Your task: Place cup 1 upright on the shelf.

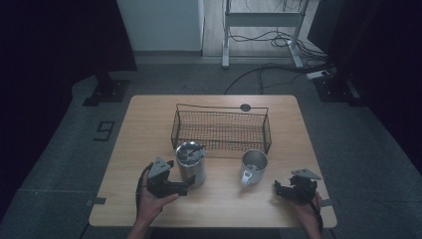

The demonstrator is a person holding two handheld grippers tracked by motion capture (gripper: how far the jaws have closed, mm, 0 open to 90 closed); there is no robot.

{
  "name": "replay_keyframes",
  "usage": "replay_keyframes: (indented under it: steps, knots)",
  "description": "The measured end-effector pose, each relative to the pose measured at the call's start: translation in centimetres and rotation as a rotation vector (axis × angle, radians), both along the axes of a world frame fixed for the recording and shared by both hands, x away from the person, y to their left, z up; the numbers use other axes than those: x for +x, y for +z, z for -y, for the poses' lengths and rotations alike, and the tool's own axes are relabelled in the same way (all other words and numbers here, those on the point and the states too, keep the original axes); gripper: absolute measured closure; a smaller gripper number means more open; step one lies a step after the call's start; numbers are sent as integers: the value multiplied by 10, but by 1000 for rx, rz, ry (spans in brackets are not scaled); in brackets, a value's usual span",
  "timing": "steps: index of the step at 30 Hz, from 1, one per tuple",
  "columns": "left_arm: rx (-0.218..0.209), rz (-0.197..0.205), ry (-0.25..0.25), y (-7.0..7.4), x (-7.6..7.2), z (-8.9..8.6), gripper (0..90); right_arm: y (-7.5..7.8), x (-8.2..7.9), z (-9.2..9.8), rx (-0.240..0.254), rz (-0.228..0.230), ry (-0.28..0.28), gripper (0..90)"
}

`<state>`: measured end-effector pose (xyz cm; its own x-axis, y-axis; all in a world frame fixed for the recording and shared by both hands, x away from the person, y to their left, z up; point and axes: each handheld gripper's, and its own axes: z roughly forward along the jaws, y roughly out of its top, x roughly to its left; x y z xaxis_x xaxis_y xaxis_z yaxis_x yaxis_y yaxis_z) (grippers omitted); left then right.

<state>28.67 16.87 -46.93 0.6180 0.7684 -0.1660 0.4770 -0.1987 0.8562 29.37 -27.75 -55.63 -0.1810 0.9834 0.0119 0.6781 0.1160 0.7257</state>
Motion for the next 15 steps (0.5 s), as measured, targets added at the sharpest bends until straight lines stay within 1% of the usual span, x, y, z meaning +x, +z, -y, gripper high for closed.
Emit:
replay_keyframes:
  steps: [5,10,13,15]
  knots:
    - [10,0,-4,-2,5,5,0,0,0,0,0,1,-5,50]
    - [1,10,7,-3,9,5,0,0,0,0,2,0,-9,52]
    - [10,16,12,-5,14,8,0,0,0,0,1,1,-10,54]
    - [24,21,14,-7,17,11,0,0,0,0,1,1,-11,54]
